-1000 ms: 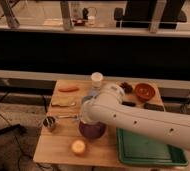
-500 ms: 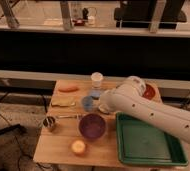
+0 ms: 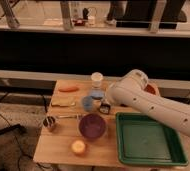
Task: Place towel in red bowl
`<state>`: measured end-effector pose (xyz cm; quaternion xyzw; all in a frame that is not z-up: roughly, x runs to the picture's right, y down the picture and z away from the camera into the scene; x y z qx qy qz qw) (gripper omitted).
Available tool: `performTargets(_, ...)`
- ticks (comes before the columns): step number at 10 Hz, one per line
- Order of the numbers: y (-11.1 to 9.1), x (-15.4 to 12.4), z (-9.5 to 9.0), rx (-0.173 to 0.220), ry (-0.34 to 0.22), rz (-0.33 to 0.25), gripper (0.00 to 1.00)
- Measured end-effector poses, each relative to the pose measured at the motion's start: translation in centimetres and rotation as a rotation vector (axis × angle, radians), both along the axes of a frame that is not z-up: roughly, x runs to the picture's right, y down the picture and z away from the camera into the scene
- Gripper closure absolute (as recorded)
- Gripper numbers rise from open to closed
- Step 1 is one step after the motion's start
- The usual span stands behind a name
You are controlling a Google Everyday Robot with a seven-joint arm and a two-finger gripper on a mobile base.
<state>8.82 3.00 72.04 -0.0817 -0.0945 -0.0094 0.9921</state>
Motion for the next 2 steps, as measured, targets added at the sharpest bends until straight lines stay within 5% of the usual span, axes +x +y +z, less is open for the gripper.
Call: performTargets(2,-0.5,2.1,0.3,0.003,0.027,0.022,1.00)
